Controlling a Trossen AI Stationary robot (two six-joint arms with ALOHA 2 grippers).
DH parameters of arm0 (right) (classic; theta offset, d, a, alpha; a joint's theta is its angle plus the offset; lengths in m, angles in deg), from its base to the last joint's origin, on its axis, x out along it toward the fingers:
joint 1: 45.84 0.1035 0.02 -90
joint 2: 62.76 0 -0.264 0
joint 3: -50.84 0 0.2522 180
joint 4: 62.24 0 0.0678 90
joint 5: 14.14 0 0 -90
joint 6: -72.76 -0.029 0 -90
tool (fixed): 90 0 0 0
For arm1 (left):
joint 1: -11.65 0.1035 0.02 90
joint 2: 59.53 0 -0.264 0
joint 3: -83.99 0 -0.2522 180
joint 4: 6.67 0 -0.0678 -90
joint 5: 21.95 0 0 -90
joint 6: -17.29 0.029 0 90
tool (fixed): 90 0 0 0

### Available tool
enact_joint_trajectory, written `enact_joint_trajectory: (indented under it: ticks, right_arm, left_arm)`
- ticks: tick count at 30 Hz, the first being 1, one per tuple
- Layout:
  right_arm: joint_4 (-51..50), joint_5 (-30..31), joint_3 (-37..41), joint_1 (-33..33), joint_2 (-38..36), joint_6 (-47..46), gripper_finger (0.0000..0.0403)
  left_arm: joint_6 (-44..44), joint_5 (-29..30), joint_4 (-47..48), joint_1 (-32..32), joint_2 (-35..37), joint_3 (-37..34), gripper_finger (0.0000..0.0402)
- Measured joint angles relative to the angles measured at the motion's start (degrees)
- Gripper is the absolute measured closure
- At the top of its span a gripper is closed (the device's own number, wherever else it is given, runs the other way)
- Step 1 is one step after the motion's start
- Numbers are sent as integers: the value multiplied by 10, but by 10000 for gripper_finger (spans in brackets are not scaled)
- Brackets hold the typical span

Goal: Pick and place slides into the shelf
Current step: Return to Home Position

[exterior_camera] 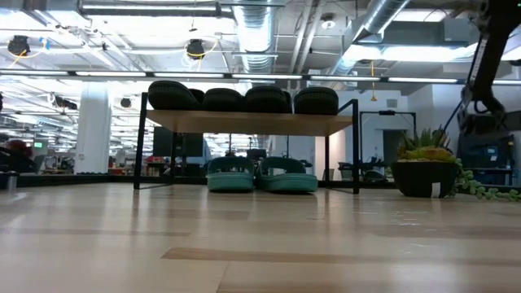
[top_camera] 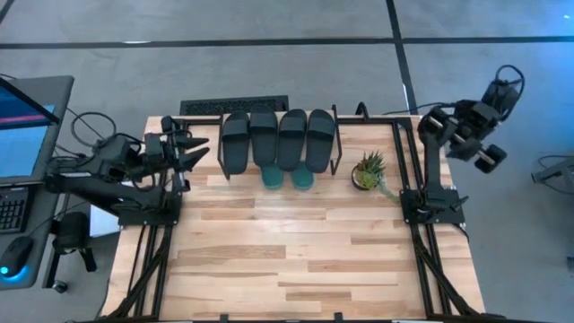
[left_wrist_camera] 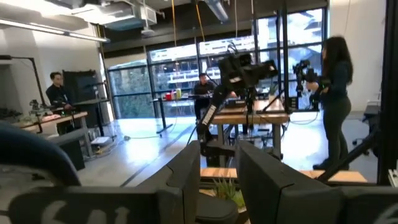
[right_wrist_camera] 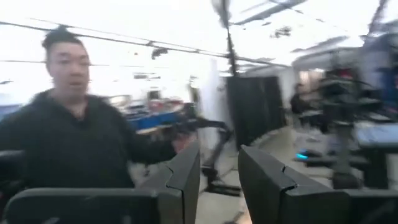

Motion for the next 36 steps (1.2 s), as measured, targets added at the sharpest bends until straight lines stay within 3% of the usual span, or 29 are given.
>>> enact_joint_trajectory:
  ticks: [4,11,20,23,27,36]
  right_arm:
    - [5,-38,31,10,2,-23,305]
    - [-25,-64,58,11,1,-153,305]
    - [58,-166,127,0,-25,-186,305]
    - [73,-159,170,1,-44,-242,305]
    - [142,-151,223,10,-62,-212,305]
    - [72,-120,211,9,-61,-252,305]
  left_arm:
    - [-5,-1,0,0,2,-3,310]
    - [-9,-2,-17,0,2,-3,310]
    - [-44,-23,-30,0,-13,-3,310]
    - [-52,-31,-31,0,-32,-3,310]
    - [-50,-31,-63,0,-70,-3,310]
    - [-43,-50,-113,0,-130,-3,310]
